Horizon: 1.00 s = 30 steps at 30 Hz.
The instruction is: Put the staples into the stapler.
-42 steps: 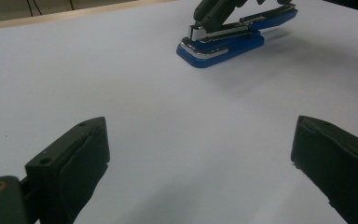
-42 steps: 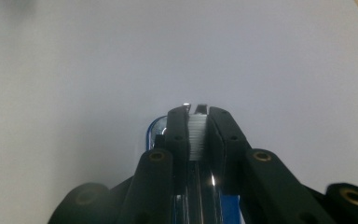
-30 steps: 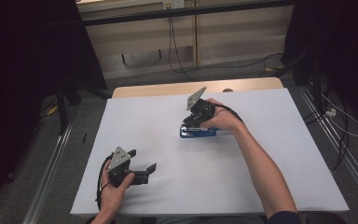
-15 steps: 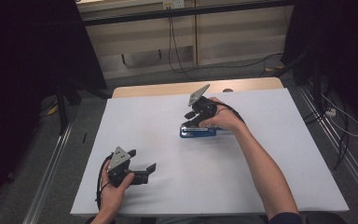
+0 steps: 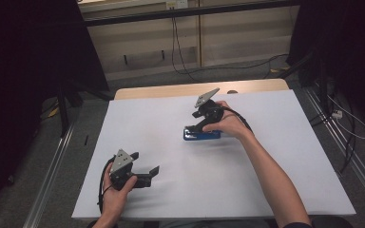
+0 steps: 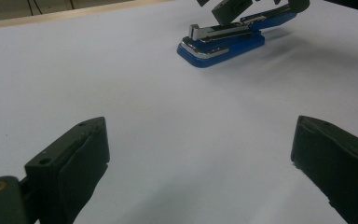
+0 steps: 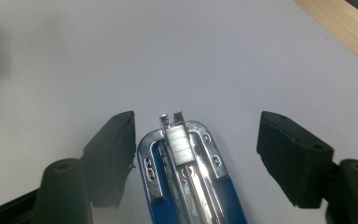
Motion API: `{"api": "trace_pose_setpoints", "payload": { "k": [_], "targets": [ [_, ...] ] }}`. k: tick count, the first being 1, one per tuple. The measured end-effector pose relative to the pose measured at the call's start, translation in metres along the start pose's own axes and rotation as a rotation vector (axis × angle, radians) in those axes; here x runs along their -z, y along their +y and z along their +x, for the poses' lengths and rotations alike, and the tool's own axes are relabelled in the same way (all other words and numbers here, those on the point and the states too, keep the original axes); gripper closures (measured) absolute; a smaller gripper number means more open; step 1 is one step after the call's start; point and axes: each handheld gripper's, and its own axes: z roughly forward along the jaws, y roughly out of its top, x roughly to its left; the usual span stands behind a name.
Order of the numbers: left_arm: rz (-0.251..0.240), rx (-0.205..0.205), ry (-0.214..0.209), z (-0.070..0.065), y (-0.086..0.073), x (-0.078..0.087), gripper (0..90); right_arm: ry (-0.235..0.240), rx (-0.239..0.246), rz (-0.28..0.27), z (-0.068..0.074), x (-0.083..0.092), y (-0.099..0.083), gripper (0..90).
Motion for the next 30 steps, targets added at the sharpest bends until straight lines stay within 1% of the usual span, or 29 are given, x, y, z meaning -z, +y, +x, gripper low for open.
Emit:
{"api": "trace_pose_setpoints", "payload": {
  "k": [3, 5, 8, 9, 12, 15, 17, 18, 21, 23, 26, 28, 30],
  "targets": [
    [0.001, 0.002, 0.001, 0.0, 0.0, 0.0, 4.5, -0.019, -0.022, -0.006, 0.002, 0.001, -0.003, 21.7],
    [0.001, 0.002, 0.001, 0.0, 0.0, 0.0, 4.4, -0.039, -0.039, -0.012, 0.003, 0.001, -0.005, 18.7],
    [0.003, 0.001, 0.001, 0.001, 0.0, 0.0, 4.3, -0.054, -0.074, -0.015, 0.005, 0.002, -0.007, 15.0],
    [0.002, 0.001, 0.0, 0.001, 0.0, 0.0, 4.4, -0.061, -0.078, -0.02, 0.005, 0.002, -0.008, 14.2],
    [0.003, 0.003, 0.002, 0.001, 0.0, 0.0, 4.3, -0.073, -0.124, -0.047, 0.005, 0.005, -0.01, 9.4],
    [0.001, 0.009, 0.003, 0.001, 0.0, 0.0, 4.4, -0.09, -0.154, -0.069, 0.006, 0.009, -0.013, 9.0],
    [0.002, 0.008, 0.003, 0.001, 0.0, 0.0, 4.3, -0.122, -0.155, -0.075, 0.008, 0.011, -0.015, 7.2],
    [0.0, 0.008, 0.003, 0.001, 0.0, -0.001, 4.3, -0.139, -0.169, -0.075, 0.008, 0.011, -0.016, 7.0],
    [0.0, 0.008, 0.002, 0.001, 0.0, 0.0, 4.4, -0.166, -0.21, -0.079, 0.008, 0.013, -0.019, 5.7],
    [-0.001, 0.008, 0.003, 0.001, 0.0, 0.0, 4.3, -0.19, -0.227, -0.089, 0.008, 0.016, -0.02, 5.3],
    [-0.001, 0.004, 0.002, 0.001, 0.0, -0.001, 4.3, -0.2, -0.226, -0.104, 0.009, 0.02, -0.022, 5.7],
    [0.0, 0.006, 0.002, 0.001, 0.0, -0.001, 4.2, -0.197, -0.238, -0.115, 0.009, 0.023, -0.024, 4.7],
    [0.0, 0.007, 0.001, 0.001, 0.0, -0.001, 4.2, -0.198, -0.265, -0.125, 0.009, 0.025, -0.026, 4.1]
  ]
}}
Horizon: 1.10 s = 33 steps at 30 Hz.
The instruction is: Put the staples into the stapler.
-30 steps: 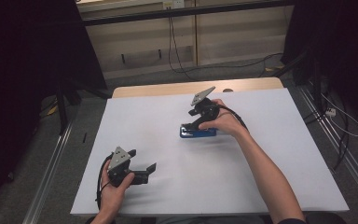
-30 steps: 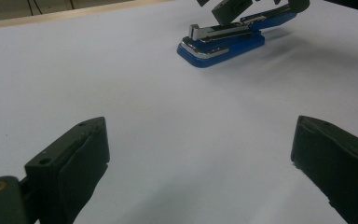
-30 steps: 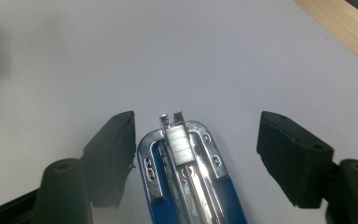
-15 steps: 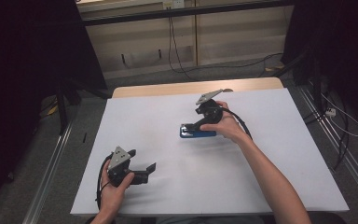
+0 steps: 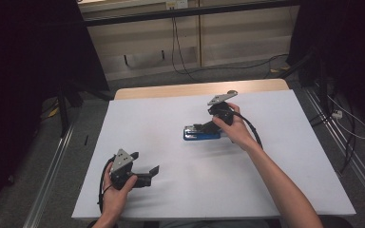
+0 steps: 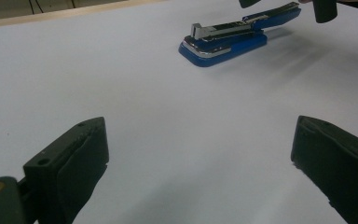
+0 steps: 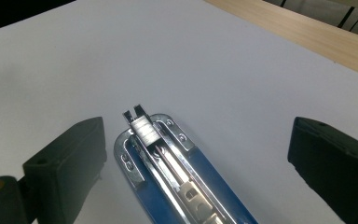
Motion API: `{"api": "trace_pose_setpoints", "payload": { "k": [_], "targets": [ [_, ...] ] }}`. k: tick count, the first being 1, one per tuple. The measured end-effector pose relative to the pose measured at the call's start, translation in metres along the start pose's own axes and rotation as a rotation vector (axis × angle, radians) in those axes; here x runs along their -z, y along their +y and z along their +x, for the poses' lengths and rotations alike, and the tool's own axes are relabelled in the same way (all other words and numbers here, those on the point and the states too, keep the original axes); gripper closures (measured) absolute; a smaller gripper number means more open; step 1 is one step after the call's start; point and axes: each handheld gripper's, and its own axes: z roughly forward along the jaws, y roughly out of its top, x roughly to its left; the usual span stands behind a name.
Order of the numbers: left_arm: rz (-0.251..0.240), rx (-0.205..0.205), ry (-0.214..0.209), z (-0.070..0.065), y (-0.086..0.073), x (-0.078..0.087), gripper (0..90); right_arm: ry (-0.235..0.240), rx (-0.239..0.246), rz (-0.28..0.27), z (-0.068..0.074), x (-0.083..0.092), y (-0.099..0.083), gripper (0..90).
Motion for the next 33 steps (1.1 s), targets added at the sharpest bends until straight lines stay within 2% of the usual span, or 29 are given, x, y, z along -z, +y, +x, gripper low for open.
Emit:
{"api": "trace_pose_setpoints", "payload": {
  "k": [6, 16, 20, 28, 33],
  "targets": [
    [0.007, 0.012, 0.001, 0.001, -0.001, 0.0, 4.3, -0.043, -0.005, -0.016, 0.002, 0.01, -0.007, 4.2],
    [0.006, 0.005, -0.002, 0.0, 0.0, -0.001, 4.2, -0.097, 0.0, -0.042, 0.007, 0.027, -0.02, 5.6],
    [0.008, -0.005, 0.007, 0.0, -0.001, 0.0, 4.2, -0.135, -0.002, -0.062, 0.008, 0.037, -0.024, 5.6],
    [0.006, 0.01, 0.009, 0.001, -0.002, 0.0, 4.2, -0.206, -0.033, -0.113, 0.009, 0.053, -0.035, 5.1],
    [0.006, 0.014, 0.015, 0.003, -0.002, 0.0, 4.2, -0.222, -0.047, -0.125, 0.008, 0.061, -0.041, 4.9]
  ]
}}
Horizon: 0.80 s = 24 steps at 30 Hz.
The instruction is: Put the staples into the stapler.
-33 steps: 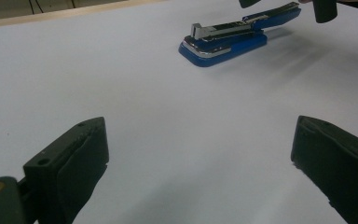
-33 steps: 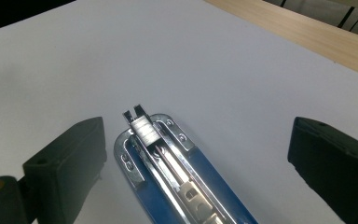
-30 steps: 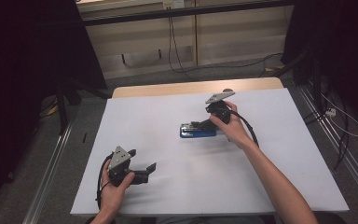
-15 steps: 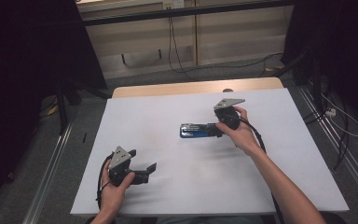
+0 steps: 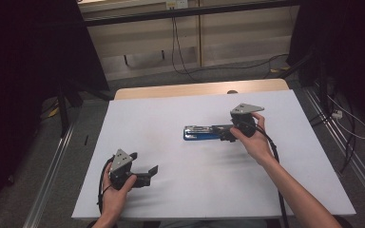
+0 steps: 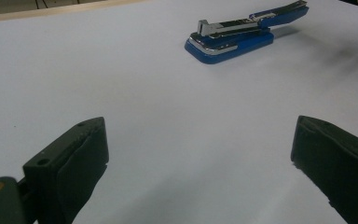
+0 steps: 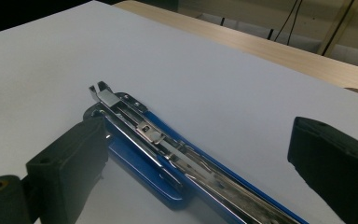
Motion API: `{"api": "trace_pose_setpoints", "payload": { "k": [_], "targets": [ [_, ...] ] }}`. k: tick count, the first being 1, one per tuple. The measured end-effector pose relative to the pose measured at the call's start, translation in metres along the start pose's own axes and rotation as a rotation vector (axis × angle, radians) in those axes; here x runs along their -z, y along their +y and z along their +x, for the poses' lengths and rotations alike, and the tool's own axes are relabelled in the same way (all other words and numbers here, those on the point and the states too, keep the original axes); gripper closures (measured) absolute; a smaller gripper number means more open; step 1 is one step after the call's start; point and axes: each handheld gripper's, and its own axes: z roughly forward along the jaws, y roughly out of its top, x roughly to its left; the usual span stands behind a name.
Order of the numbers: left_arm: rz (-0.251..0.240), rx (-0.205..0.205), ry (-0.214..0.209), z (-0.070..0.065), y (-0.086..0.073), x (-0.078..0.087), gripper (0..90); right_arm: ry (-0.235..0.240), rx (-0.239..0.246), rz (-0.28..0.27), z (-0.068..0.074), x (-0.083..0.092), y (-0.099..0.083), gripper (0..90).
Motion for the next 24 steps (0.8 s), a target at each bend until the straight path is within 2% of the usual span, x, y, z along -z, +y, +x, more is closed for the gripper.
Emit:
{"api": "trace_pose_setpoints", "payload": {
  "k": [11, 16, 24],
  "targets": [
    [-0.003, -0.008, 0.002, -0.003, 0.002, 0.001, 4.1, -0.071, -0.015, -0.054, -0.004, 0.02, -0.009, 5.0],
    [-0.005, -0.008, 0.003, -0.001, 0.002, 0.002, 4.1, -0.069, -0.028, -0.066, 0.001, 0.029, -0.012, 4.9],
    [-0.006, -0.008, 0.007, -0.001, 0.001, 0.003, 4.0, -0.075, -0.018, -0.079, 0.002, 0.037, -0.016, 4.4]
  ]
}}
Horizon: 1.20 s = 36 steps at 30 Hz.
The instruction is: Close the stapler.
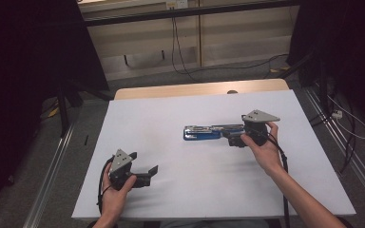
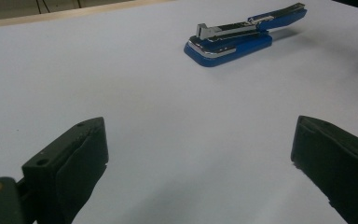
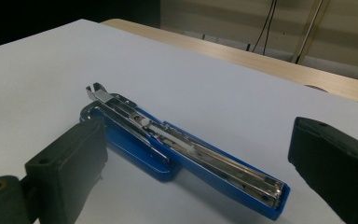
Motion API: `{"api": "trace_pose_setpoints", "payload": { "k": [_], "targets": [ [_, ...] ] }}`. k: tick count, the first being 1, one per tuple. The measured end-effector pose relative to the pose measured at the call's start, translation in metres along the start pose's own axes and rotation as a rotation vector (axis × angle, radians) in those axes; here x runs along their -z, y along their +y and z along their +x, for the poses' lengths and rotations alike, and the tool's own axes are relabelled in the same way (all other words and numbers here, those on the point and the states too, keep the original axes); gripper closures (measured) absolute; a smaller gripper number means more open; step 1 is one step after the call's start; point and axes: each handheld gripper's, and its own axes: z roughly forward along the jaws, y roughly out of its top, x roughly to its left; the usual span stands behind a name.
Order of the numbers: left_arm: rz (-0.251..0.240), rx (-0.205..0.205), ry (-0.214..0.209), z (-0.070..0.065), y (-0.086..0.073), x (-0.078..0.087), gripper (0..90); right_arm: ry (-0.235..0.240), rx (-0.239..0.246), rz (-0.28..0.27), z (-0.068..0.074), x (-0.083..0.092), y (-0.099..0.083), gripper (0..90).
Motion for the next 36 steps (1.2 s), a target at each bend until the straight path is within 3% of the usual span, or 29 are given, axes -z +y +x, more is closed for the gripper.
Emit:
{"api": "trace_pose_setpoints", "payload": {
  "k": [6, 11, 13, 16, 22, 28, 31, 35, 36],
  "targets": [
    [0.001, 0.009, 0.001, 0.001, -0.001, -0.002, 4.0, -0.016, 0.002, -0.015, -0.009, 0.006, -0.003, 3.6],
    [0.004, 0.006, 0.001, 0.002, 0.0, -0.003, 3.9, -0.009, -0.025, -0.019, -0.013, 0.009, -0.006, 2.7],
    [-0.004, 0.029, 0.006, 0.002, 0.001, -0.003, 3.9, -0.011, -0.031, -0.032, -0.014, 0.013, -0.008, 2.4],
    [-0.004, 0.03, 0.014, 0.003, 0.001, -0.003, 4.0, -0.006, -0.035, -0.034, -0.015, 0.018, -0.012, 2.4],
    [-0.016, 0.076, -0.022, 0.001, 0.002, -0.001, 5.0, -0.028, -0.026, -0.015, -0.016, 0.028, -0.022, 3.6],
    [-0.022, 0.053, -0.004, -0.001, 0.006, -0.007, 5.4, -0.06, -0.032, -0.038, -0.021, 0.041, -0.026, 6.4],
    [-0.032, 0.101, -0.065, -0.005, 0.009, -0.009, 5.4, -0.077, -0.026, -0.073, -0.021, 0.049, -0.027, 11.8],
    [-0.036, 0.023, -0.086, -0.012, 0.014, -0.014, 5.3, -0.078, -0.021, -0.064, -0.021, 0.055, -0.029, 13.0],
    [-0.044, 0.022, -0.089, -0.013, 0.014, -0.016, 5.3, -0.081, -0.025, -0.059, -0.022, 0.056, -0.031, 13.8]
  ]
}}
